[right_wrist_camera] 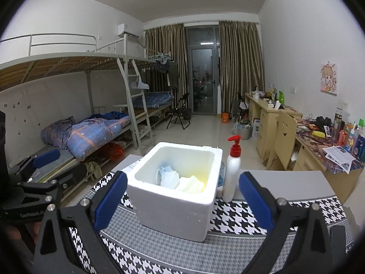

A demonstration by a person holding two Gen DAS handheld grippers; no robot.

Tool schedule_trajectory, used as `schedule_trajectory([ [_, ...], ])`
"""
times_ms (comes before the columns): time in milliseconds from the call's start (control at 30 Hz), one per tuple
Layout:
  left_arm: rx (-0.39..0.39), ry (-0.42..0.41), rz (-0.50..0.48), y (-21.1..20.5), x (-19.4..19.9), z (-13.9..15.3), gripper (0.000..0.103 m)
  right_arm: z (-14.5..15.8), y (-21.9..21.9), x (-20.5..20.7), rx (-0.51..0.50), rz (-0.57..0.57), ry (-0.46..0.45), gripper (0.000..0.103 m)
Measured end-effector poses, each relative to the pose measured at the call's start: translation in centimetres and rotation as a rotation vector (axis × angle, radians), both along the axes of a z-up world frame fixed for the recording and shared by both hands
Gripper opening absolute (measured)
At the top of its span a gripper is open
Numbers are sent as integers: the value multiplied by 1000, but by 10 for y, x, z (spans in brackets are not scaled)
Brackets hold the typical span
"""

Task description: Organize soft objects

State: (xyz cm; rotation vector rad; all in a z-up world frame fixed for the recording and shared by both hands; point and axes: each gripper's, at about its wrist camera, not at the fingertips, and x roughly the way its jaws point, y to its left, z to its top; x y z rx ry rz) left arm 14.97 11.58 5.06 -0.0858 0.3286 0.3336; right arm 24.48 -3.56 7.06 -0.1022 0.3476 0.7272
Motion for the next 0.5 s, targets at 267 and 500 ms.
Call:
schedule_trajectory([
  [267, 18, -38, -38, -24, -19, 6, 102, 3, -22, -20, 31, -28, -48, 101],
  [500, 16, -76, -53, -40, -38, 7, 102, -2, -38, -38, 45, -57, -69, 101],
])
